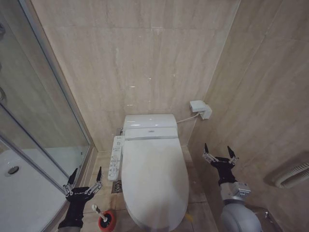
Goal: Open the toilet lid, clean the toilet bowl with a toilet brush, close the toilet lid, and flush.
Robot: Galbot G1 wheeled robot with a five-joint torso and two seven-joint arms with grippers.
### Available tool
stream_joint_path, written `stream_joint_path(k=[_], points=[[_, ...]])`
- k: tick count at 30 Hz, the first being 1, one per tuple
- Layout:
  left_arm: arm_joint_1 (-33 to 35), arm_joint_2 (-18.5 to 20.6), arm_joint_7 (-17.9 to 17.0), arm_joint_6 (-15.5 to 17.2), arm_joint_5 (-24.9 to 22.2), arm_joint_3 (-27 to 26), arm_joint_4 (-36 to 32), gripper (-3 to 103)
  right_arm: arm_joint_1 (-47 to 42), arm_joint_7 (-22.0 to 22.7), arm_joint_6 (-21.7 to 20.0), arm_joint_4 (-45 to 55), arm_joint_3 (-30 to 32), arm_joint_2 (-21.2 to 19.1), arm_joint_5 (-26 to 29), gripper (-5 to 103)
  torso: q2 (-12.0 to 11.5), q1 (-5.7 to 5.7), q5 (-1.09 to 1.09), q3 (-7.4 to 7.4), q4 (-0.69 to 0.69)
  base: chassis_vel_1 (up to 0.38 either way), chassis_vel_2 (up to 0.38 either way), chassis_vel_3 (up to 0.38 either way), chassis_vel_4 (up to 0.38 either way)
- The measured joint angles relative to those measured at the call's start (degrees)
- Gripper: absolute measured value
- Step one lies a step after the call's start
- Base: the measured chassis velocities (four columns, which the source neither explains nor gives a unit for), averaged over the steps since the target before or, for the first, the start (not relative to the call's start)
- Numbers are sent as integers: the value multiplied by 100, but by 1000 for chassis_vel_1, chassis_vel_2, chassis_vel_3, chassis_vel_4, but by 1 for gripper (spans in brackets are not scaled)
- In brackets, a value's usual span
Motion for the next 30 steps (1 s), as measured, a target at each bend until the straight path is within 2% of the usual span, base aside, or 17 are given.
stream_joint_path(k=[11, 30], points=[[-1, 1, 0, 0, 0, 0, 0, 98, 4, 0, 0, 0, 0, 0, 0, 100, -2, 9, -1, 3, 2, -106, 118, 101, -120], [-1, 0, 0, 0, 0, 0, 0, 98, 2, 0, 0, 0, 0, 0, 0, 100, 0, 5, -2, 1, 0, -51, 44, 34, -41]])
